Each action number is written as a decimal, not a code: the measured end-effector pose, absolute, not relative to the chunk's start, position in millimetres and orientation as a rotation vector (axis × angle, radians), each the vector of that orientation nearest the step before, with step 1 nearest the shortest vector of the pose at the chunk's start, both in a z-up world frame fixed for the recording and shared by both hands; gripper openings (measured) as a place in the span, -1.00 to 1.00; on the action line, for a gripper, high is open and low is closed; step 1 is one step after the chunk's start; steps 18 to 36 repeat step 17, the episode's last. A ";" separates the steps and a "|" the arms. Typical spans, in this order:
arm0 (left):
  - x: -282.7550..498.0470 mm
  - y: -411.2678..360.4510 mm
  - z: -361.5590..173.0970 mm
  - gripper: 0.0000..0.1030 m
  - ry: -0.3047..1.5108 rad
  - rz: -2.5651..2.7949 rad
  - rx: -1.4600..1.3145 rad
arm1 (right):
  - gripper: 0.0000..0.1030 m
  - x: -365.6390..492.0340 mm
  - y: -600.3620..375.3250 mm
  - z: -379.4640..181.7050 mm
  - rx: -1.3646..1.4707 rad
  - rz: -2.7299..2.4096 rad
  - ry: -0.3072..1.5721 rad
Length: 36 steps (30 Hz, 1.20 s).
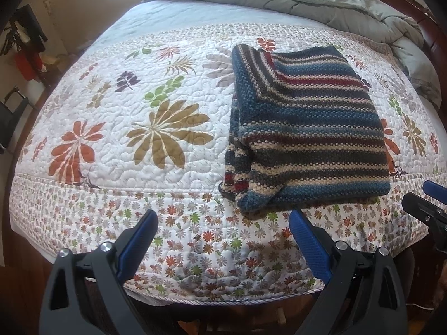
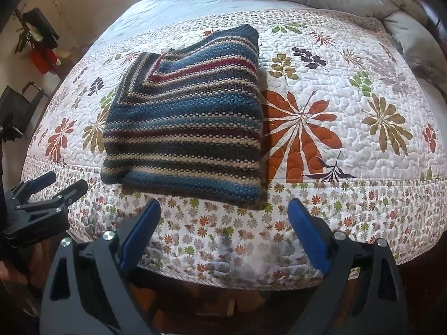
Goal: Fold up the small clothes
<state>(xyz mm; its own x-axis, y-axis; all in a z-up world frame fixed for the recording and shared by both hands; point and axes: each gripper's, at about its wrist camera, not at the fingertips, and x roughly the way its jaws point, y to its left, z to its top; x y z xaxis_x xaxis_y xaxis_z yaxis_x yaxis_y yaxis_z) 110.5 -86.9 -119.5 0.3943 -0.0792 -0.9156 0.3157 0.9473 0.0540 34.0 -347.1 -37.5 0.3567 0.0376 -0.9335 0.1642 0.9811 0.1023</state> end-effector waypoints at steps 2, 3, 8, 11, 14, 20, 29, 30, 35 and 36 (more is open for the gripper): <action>110.7 -87.5 -118.8 0.85 1.139 -0.254 0.237 | 0.78 35.0 -347.7 -38.4 0.192 -0.081 1.208; 110.6 -87.4 -118.4 0.85 1.136 -0.254 0.239 | 0.78 35.3 -347.8 -39.0 0.193 -0.080 1.209; 110.3 -88.2 -116.4 0.85 1.127 -0.260 0.241 | 0.78 36.0 -349.2 -41.3 0.197 -0.081 1.213; 110.2 -88.6 -116.3 0.85 1.129 -0.263 0.240 | 0.78 36.0 -350.0 -42.2 0.199 -0.081 1.215; 110.1 -89.0 -117.0 0.85 1.134 -0.265 0.236 | 0.78 35.8 -350.4 -42.3 0.201 -0.081 1.214; 110.1 -89.2 -118.4 0.85 1.141 -0.267 0.235 | 0.78 36.2 -350.3 -42.2 0.199 -0.081 1.215; 110.1 -89.2 -118.4 0.85 1.141 -0.267 0.235 | 0.78 36.2 -350.3 -42.2 0.199 -0.081 1.215; 110.1 -89.2 -118.4 0.85 1.141 -0.267 0.235 | 0.78 36.2 -350.3 -42.2 0.199 -0.081 1.215; 110.1 -89.2 -118.4 0.85 1.141 -0.267 0.235 | 0.78 36.2 -350.3 -42.2 0.199 -0.081 1.215; 110.1 -89.2 -118.4 0.85 1.141 -0.267 0.235 | 0.78 36.2 -350.3 -42.2 0.199 -0.081 1.215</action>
